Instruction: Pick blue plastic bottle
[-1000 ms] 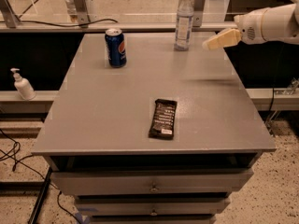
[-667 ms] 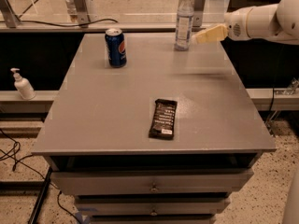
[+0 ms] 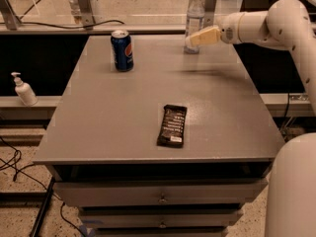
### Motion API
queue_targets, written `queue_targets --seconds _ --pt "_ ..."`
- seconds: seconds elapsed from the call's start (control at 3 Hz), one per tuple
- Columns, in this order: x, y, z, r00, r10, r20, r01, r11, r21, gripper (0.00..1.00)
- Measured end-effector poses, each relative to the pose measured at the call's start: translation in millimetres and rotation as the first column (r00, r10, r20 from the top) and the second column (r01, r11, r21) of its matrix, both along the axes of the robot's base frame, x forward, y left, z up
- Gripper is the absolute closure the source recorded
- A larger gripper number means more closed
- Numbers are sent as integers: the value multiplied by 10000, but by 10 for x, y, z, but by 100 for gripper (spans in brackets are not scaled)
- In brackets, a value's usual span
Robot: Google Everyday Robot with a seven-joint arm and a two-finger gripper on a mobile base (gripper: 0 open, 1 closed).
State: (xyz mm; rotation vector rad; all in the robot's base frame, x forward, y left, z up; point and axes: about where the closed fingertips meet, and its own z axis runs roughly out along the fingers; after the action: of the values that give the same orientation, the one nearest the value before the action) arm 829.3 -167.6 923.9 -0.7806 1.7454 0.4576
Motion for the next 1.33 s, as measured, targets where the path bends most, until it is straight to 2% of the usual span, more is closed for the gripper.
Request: queue_targets --seconds 0.33,1.0,1.33 --pt "249 251 -62 9988 462 161 -469 9978 465 0" --pt "309 229 -53 9993 246 267 -263 9975 652 0" --pt "466 141 0 9956 -161 922 71 9953 969 0"
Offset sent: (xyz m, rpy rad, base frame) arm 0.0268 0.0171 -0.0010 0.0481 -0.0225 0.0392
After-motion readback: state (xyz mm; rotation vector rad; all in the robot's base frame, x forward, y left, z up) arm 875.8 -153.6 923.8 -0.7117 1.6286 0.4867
